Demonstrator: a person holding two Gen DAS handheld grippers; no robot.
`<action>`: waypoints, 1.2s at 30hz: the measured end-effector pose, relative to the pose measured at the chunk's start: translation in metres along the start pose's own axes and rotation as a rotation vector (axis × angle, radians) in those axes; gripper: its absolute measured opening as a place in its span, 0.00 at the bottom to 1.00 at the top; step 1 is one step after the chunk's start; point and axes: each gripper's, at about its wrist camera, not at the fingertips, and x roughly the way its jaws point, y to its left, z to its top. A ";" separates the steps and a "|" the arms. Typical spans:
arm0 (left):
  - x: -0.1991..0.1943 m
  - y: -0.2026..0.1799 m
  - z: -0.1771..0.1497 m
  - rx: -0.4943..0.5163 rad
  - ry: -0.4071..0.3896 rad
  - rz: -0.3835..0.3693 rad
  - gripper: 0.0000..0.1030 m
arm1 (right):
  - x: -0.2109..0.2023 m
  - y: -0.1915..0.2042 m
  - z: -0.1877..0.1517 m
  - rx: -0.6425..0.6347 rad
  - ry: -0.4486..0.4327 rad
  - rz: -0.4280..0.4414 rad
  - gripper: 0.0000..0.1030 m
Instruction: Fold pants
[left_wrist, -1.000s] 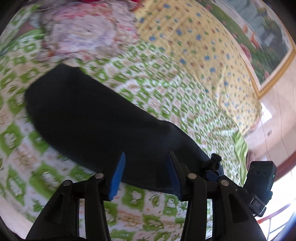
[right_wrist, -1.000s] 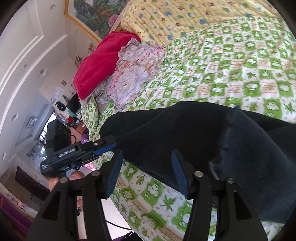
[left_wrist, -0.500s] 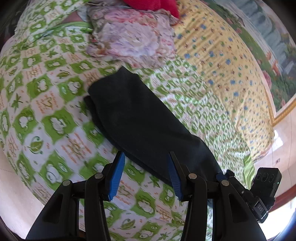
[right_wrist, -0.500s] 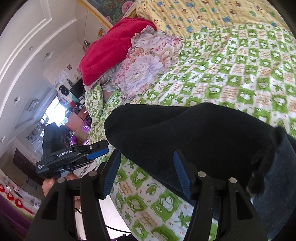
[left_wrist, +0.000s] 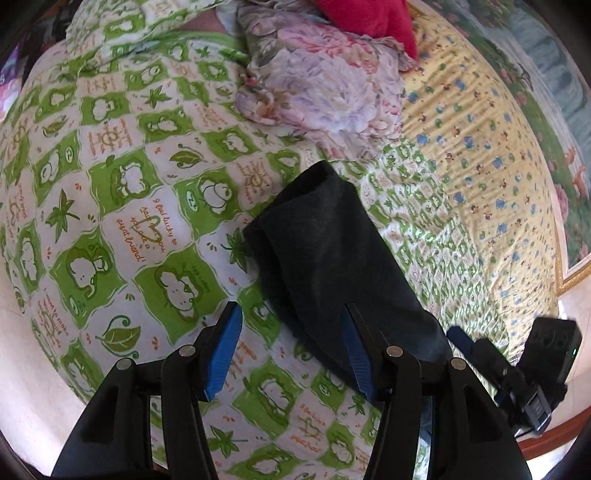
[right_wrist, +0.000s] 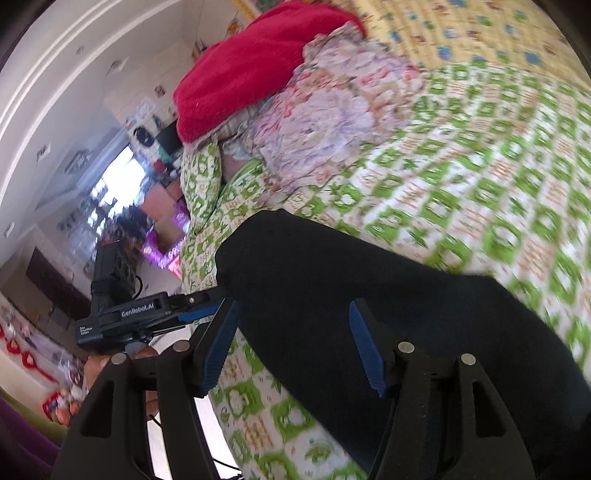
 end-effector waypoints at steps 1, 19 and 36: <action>0.002 0.002 0.001 -0.007 0.003 0.000 0.54 | 0.005 0.001 0.005 -0.011 0.009 0.000 0.62; 0.028 0.011 0.013 -0.029 -0.030 -0.036 0.54 | 0.160 0.001 0.102 -0.240 0.334 0.055 0.62; 0.029 -0.013 0.024 0.042 -0.055 -0.039 0.20 | 0.154 0.016 0.097 -0.259 0.317 0.107 0.25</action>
